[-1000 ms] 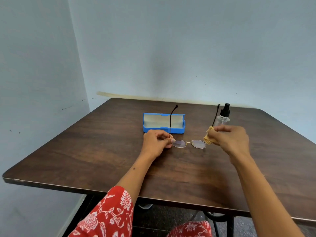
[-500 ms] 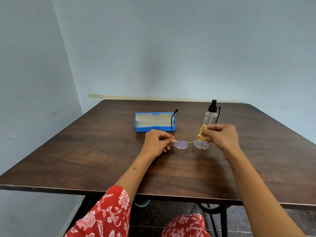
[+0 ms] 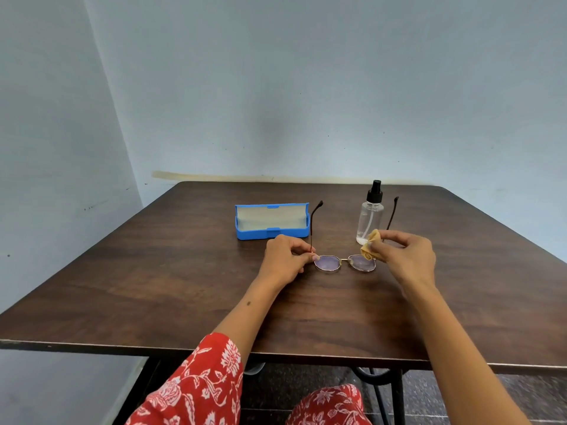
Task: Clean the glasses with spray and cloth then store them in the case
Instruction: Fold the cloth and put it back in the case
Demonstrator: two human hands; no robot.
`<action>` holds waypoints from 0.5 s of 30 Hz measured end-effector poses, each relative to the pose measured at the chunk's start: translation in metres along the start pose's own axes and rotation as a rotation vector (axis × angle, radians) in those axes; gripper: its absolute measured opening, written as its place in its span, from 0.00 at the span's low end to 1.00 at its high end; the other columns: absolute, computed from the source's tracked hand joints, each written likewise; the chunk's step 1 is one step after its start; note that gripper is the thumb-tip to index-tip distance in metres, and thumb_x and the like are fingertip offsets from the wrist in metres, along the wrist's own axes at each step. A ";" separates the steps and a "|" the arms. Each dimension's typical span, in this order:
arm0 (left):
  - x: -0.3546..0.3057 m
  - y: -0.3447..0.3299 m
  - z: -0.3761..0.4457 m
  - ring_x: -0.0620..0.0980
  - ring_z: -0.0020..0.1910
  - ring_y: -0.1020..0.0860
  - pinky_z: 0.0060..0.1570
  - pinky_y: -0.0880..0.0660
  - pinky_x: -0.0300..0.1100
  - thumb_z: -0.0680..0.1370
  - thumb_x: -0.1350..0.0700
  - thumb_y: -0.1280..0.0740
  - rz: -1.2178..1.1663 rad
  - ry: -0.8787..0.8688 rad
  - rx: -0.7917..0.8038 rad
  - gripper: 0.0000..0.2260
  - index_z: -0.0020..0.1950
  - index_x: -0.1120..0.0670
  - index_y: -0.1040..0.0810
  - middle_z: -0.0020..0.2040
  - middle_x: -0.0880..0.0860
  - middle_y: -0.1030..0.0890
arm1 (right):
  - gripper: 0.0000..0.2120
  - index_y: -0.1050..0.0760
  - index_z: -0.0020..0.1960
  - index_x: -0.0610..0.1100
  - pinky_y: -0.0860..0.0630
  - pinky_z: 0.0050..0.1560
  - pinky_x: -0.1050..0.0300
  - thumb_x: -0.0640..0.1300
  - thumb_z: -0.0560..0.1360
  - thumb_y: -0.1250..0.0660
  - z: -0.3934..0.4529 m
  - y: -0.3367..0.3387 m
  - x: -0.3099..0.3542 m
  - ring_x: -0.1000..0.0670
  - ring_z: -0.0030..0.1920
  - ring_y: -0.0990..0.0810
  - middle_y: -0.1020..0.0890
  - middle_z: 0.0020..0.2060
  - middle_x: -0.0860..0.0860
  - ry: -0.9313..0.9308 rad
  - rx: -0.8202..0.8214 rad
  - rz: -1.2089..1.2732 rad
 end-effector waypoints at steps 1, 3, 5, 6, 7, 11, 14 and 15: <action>0.000 0.000 0.000 0.37 0.20 0.28 0.31 0.26 0.31 0.71 0.58 0.26 0.001 0.002 -0.002 0.08 0.48 0.58 0.16 0.41 0.56 0.16 | 0.02 0.18 0.40 0.51 0.25 0.45 0.62 0.46 0.67 0.26 -0.004 0.003 0.001 0.52 0.42 0.17 0.17 0.30 0.53 0.009 -0.045 0.008; -0.001 0.001 0.000 0.38 0.22 0.26 0.31 0.25 0.32 0.70 0.58 0.25 -0.005 0.012 0.001 0.10 0.50 0.58 0.17 0.42 0.56 0.16 | 0.05 0.18 0.43 0.50 0.27 0.43 0.66 0.45 0.67 0.26 -0.011 0.010 -0.001 0.56 0.41 0.19 0.17 0.31 0.55 0.004 -0.119 0.059; -0.001 0.003 -0.002 0.40 0.25 0.25 0.28 0.26 0.31 0.69 0.59 0.25 -0.029 0.029 0.009 0.14 0.53 0.59 0.18 0.43 0.54 0.16 | 0.07 0.17 0.43 0.49 0.23 0.49 0.58 0.42 0.66 0.26 -0.016 0.014 -0.005 0.53 0.41 0.17 0.16 0.33 0.53 -0.029 -0.126 0.203; -0.002 0.005 -0.005 0.41 0.27 0.23 0.27 0.26 0.31 0.69 0.59 0.24 -0.046 0.041 0.009 0.16 0.55 0.58 0.19 0.43 0.53 0.16 | 0.07 0.17 0.43 0.47 0.22 0.49 0.56 0.39 0.67 0.26 -0.019 0.014 -0.005 0.52 0.40 0.17 0.16 0.34 0.51 -0.053 -0.096 0.302; -0.002 0.008 -0.007 0.42 0.29 0.22 0.27 0.26 0.31 0.69 0.59 0.24 -0.057 0.054 -0.007 0.17 0.56 0.57 0.20 0.44 0.52 0.17 | 0.07 0.18 0.43 0.45 0.21 0.48 0.56 0.35 0.68 0.28 -0.022 0.012 -0.005 0.51 0.39 0.17 0.15 0.34 0.50 -0.075 -0.047 0.401; -0.015 0.020 -0.034 0.45 0.32 0.20 0.30 0.23 0.35 0.72 0.60 0.27 -0.206 0.058 -0.204 0.14 0.56 0.57 0.21 0.43 0.50 0.17 | 0.11 0.21 0.51 0.40 0.21 0.39 0.61 0.29 0.73 0.36 -0.040 -0.008 0.006 0.50 0.37 0.19 0.15 0.36 0.46 -0.134 0.280 0.680; -0.028 0.018 -0.066 0.49 0.39 0.18 0.38 0.19 0.39 0.74 0.59 0.30 -0.544 0.193 -0.145 0.10 0.55 0.58 0.20 0.44 0.55 0.16 | 0.18 0.24 0.58 0.45 0.20 0.42 0.58 0.28 0.74 0.40 -0.058 -0.026 0.012 0.50 0.40 0.18 0.16 0.41 0.43 -0.138 0.530 0.767; -0.031 0.015 -0.075 0.51 0.42 0.17 0.41 0.18 0.41 0.75 0.57 0.31 -0.648 0.262 -0.067 0.10 0.55 0.57 0.20 0.46 0.56 0.16 | 0.19 0.24 0.59 0.44 0.20 0.43 0.57 0.28 0.74 0.40 -0.063 -0.032 0.014 0.49 0.42 0.18 0.16 0.43 0.42 -0.124 0.608 0.752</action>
Point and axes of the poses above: each hand's wrist, its own z-axis towards the middle knuckle, its own y-axis out of the back of the hand, x = y × z, the point moved 3 cm from there along z, towards the middle knuckle
